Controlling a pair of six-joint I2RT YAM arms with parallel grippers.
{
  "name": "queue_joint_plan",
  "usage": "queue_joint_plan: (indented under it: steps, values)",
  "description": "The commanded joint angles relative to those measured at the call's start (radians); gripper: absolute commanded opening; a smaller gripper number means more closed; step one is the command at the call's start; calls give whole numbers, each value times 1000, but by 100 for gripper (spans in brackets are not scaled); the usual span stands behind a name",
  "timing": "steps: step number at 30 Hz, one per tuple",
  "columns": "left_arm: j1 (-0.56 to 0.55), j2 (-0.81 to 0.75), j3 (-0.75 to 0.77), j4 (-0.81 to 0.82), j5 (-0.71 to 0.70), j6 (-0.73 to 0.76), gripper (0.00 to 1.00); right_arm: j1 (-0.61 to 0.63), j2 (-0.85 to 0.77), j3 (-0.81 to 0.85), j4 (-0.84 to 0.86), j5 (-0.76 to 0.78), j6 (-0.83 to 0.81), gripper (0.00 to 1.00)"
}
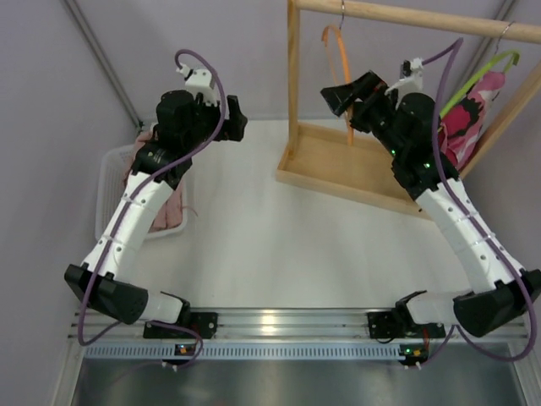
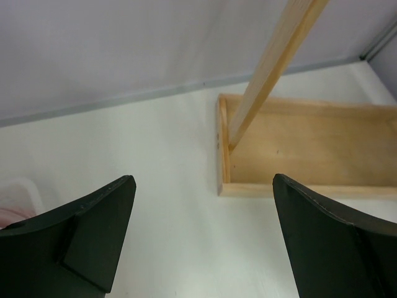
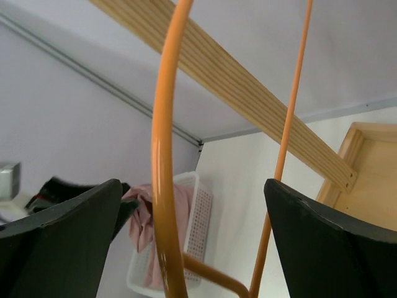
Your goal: Remove the trousers from the hanger
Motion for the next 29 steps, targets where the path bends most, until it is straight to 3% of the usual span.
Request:
queue_joint_plan:
  steps: [1,5,8,13,20,29]
  values:
    - [12,28,34,-125,129,60,98,-7,-137,-90,42,-49,-162,99]
    - [12,63,19,-218,279,104,98,-9,-270,-168,-65,-42,-264,99]
    - [13,91,8,-265,310,68,98,-9,-367,-237,-125,-104,-358,99]
    - [12,40,-71,-272,243,77,98,-9,-527,-398,-197,-334,-562,100]
    - [17,-89,-170,-277,174,109,98,-19,-731,-511,-421,-408,-682,99]
    - [20,-103,-148,-324,172,107,98,-47,-817,-570,-602,-416,-812,99]
